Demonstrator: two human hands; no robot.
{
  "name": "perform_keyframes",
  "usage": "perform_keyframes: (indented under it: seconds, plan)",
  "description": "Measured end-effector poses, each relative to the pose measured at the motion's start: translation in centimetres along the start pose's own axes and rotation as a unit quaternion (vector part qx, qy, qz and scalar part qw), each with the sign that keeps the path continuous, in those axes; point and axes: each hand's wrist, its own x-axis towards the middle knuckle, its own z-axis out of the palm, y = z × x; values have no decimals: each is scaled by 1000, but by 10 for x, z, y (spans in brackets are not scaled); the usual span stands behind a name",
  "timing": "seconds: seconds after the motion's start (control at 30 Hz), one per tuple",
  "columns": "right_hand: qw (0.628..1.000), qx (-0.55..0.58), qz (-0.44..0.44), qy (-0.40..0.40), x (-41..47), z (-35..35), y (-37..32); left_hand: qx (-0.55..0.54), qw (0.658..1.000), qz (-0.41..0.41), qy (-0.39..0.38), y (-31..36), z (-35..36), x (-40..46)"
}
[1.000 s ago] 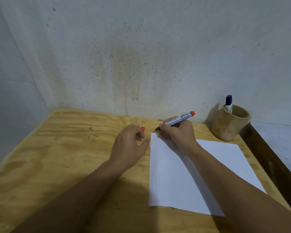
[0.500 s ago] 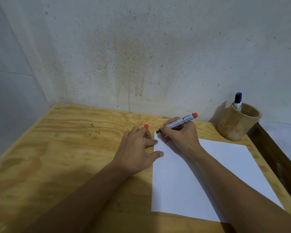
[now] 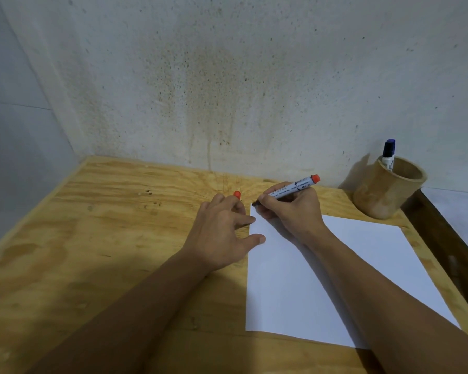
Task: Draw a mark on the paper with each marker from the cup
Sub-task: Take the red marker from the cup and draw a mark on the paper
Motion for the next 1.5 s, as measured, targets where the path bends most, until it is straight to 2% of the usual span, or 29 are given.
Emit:
perform_keyframes:
  seconds: [0.4,0.53,0.63,0.7,0.9,0.97,1.0,1.1,1.17,1.33,1.5]
  plan:
    - [1000,10,13,-4,0,0,0,4,1000,-4,-1,1,1,0]
    - [998,60,1,17,-1,-2,-4,-22,1000,-10,2,1,0,0]
    - [993,111,27,37,1,-5,-6,-154,977,-102,103,3,-7,3]
    - [987,151,42,31,2,-6,-6,-187,959,-156,143,1,-10,11]
    - [984,168,52,25,0,-5,-18,-168,966,-182,76,-4,-8,41]
    - [985,164,53,32,-1,-8,-24,-237,940,-227,89,-6,-7,45]
    - [986,154,54,34,-1,-11,-27,-305,910,-264,95,-7,-8,47]
    - [989,136,47,35,-3,-17,-32,-501,790,-344,82,-5,-16,49]
    - [990,132,37,32,-7,-21,-36,-561,742,-362,63,2,-24,50]
    - [994,105,15,29,-16,-23,-48,-612,700,-365,40,18,-28,48]
    - [998,58,4,31,-22,-30,-54,-617,704,-351,27,31,-29,47]
